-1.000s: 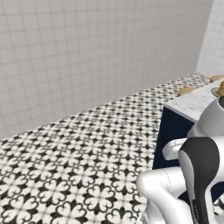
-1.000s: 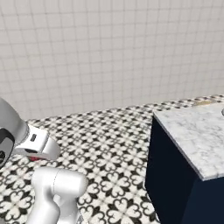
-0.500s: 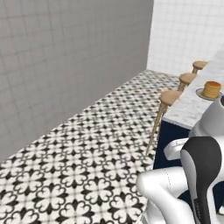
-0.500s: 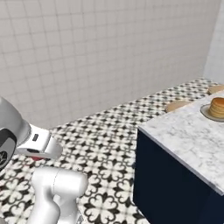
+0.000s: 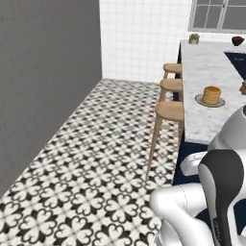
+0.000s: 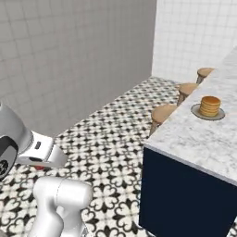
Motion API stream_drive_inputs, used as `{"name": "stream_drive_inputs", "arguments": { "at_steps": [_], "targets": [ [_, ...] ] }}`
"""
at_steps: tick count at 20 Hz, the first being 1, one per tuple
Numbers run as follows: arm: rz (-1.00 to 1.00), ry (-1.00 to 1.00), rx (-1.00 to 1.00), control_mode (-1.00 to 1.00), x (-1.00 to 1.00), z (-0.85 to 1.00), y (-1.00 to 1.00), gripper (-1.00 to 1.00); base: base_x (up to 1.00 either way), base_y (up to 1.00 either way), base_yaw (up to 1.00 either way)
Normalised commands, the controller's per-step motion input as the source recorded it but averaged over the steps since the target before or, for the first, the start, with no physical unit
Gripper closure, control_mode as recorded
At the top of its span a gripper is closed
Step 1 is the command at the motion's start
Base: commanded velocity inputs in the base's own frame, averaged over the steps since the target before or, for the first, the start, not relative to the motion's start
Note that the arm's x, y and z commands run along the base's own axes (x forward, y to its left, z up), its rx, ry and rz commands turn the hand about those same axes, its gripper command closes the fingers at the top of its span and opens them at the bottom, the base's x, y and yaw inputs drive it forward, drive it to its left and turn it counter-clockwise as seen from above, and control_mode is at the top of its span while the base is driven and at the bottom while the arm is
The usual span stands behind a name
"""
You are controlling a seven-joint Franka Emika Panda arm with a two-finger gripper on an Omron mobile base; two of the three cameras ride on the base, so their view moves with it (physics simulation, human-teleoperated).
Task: Take the strawberry from the fridge and place it on top of the pancake, located on the dining counter.
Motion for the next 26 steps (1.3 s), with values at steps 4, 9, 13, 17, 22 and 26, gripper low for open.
{"name": "stream_drive_inputs", "arguments": {
  "at_steps": [4, 9, 13, 17, 22, 26],
  "targets": [
    [0.00, 0.00, 0.00, 1.00, 0.00, 0.00, 0.00, 1.00, 0.79, 0.74, -0.67],
    [0.00, 0.00, 0.00, 1.00, 0.00, 0.00, 0.00, 1.00, 0.52, 0.95, -0.59],
    [0.00, 0.00, 0.00, 1.00, 0.00, 0.00, 0.00, 1.00, 0.33, 0.94, -0.58],
    [0.00, 0.00, 0.00, 1.00, 0.00, 0.00, 0.00, 1.00, 0.26, 0.86, -0.62],
    [0.00, 0.00, 0.00, 1.00, 0.00, 0.00, 0.00, 1.00, 0.55, 0.69, -0.69],
    [0.00, 0.00, 0.00, 1.00, 0.00, 0.00, 0.00, 1.00, 0.68, 0.65, -0.71]
  ]
}}
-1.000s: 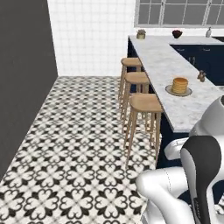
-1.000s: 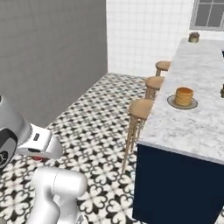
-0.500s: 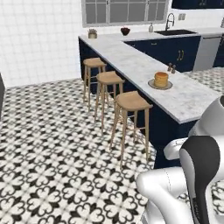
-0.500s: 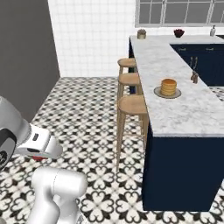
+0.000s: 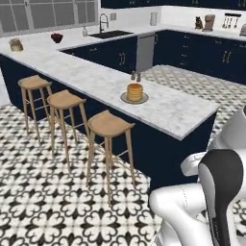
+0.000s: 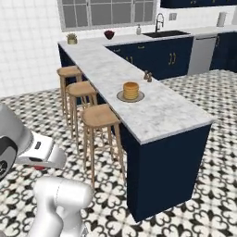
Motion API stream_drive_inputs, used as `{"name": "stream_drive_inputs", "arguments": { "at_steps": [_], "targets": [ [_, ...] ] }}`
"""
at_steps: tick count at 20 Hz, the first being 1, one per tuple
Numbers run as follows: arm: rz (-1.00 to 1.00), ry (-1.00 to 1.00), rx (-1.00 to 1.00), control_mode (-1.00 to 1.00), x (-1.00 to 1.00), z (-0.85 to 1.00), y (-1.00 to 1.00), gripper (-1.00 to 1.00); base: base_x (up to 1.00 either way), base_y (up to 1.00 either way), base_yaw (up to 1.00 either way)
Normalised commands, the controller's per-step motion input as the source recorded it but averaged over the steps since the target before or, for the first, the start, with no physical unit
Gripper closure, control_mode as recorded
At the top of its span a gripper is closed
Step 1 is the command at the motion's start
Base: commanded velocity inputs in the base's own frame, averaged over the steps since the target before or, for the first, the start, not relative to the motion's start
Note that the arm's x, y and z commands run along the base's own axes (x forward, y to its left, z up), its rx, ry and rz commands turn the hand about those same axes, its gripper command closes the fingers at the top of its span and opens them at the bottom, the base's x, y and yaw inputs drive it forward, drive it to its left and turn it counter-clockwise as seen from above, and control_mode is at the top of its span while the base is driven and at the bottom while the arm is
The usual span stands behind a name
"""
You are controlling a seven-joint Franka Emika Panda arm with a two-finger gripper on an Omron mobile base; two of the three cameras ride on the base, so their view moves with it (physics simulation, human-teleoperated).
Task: Take the strawberry from the fridge and place it on top of the pancake, located on the dining counter.
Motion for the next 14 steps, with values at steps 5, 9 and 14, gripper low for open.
{"name": "stream_drive_inputs", "arguments": {
  "at_steps": [5, 9, 14],
  "targets": [
    [0.00, 0.00, 0.00, 1.00, 0.00, 0.00, 0.00, 1.00, 0.53, 0.81, -0.65],
    [0.00, 0.00, 0.00, 1.00, 0.00, 0.00, 0.00, 1.00, 0.26, 1.00, -0.54],
    [0.00, 0.00, 0.00, 1.00, 0.00, 0.00, 0.00, 1.00, 0.16, 1.00, -0.50]
  ]
}}
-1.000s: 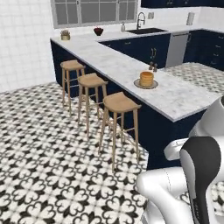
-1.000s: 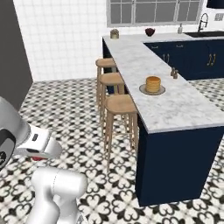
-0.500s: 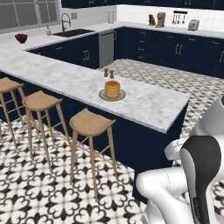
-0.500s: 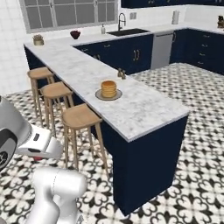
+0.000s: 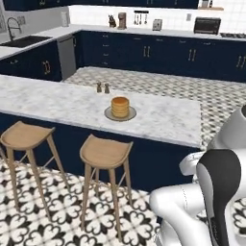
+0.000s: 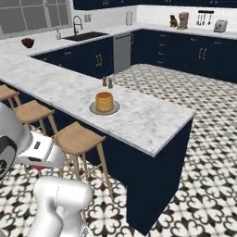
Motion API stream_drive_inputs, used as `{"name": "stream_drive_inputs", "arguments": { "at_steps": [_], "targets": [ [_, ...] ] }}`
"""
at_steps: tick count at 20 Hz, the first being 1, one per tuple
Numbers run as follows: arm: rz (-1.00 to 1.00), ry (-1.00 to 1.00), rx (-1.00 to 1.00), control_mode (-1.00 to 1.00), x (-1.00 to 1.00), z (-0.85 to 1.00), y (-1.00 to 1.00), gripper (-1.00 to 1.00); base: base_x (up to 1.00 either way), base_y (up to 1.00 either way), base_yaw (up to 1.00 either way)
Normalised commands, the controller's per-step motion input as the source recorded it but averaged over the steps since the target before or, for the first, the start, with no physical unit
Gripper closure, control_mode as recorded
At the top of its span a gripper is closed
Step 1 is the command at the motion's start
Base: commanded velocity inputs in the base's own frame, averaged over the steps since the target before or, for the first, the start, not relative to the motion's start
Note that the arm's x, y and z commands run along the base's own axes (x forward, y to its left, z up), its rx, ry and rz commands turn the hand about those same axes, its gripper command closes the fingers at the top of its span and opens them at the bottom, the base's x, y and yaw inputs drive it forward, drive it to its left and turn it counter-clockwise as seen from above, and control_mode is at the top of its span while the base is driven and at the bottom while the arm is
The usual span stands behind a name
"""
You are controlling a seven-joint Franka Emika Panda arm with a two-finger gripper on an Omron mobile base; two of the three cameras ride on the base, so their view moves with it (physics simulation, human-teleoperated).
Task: Take the strawberry from the fridge and place it on top of the pancake, located on the dining counter.
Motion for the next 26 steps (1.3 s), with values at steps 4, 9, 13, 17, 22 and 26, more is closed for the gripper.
{"name": "stream_drive_inputs", "arguments": {
  "at_steps": [4, 9, 13, 17, 22, 26],
  "targets": [
    [0.00, 0.00, 0.00, 1.00, 0.00, 0.00, 0.00, 1.00, 0.00, 1.00, -0.50],
    [0.00, 0.00, 0.00, 1.00, 0.00, 0.00, 0.00, 1.00, 0.00, 1.00, -0.51],
    [0.00, 0.00, 0.00, 1.00, 0.00, 0.00, 0.00, 1.00, 0.00, 1.00, -0.48],
    [0.00, 0.00, 0.00, 1.00, 0.00, 0.00, 0.00, 1.00, 0.00, 0.89, -0.48],
    [0.00, 0.00, 0.00, 1.00, 0.00, 0.00, 0.00, 1.00, 0.34, 0.65, -0.31],
    [0.00, 0.00, 0.00, 1.00, 0.00, 0.00, 0.00, 1.00, 0.60, 0.30, -0.10]
  ]
}}
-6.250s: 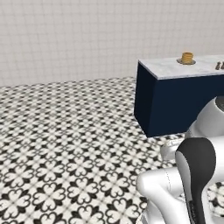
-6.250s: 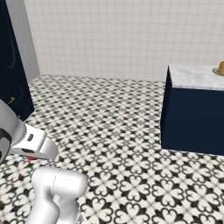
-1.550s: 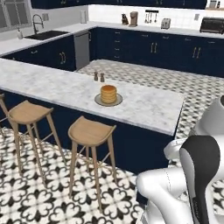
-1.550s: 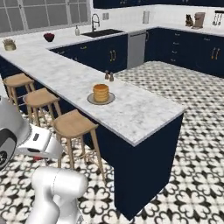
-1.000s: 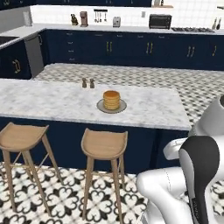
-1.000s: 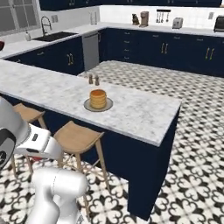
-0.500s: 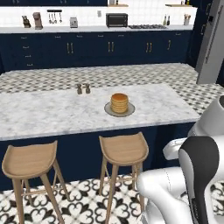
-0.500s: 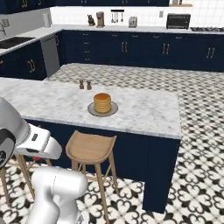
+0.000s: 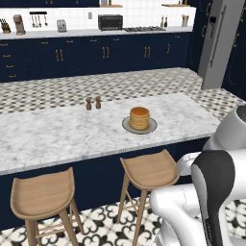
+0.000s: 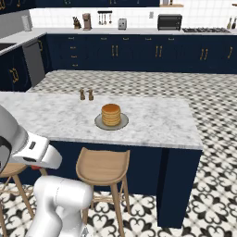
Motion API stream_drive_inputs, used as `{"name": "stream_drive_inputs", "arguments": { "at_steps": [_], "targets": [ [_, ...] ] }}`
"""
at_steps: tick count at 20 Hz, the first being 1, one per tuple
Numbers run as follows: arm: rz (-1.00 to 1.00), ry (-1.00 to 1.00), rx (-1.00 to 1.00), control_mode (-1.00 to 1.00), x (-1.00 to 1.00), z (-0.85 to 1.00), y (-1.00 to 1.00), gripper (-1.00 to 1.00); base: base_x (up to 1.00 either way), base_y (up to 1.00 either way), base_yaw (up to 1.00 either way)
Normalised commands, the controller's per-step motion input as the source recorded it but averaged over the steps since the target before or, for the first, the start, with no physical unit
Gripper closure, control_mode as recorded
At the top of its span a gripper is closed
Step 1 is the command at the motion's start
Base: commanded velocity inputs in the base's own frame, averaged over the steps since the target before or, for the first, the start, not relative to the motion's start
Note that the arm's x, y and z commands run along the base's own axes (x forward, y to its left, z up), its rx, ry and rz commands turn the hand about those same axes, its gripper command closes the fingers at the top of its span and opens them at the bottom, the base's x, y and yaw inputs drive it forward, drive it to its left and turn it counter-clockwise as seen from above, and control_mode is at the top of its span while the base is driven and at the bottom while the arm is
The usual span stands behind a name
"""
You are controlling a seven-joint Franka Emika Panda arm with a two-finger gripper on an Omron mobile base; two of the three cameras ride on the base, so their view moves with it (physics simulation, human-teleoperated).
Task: Take the strawberry from the fridge and place it on top of the pancake, located on the dining counter.
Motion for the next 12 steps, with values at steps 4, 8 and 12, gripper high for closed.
{"name": "stream_drive_inputs", "arguments": {
  "at_steps": [4, 8, 12],
  "targets": [
    [0.00, 0.00, 0.00, 1.00, 0.00, 0.00, 0.00, 1.00, 0.66, 0.06, -0.01],
    [0.00, 0.00, 0.00, 1.00, 0.00, 0.00, 0.00, 1.00, 0.51, 0.00, 0.00],
    [0.00, 0.00, 0.00, 1.00, 0.00, 0.00, 0.00, 1.00, 0.52, 0.00, 0.00]
  ]
}}
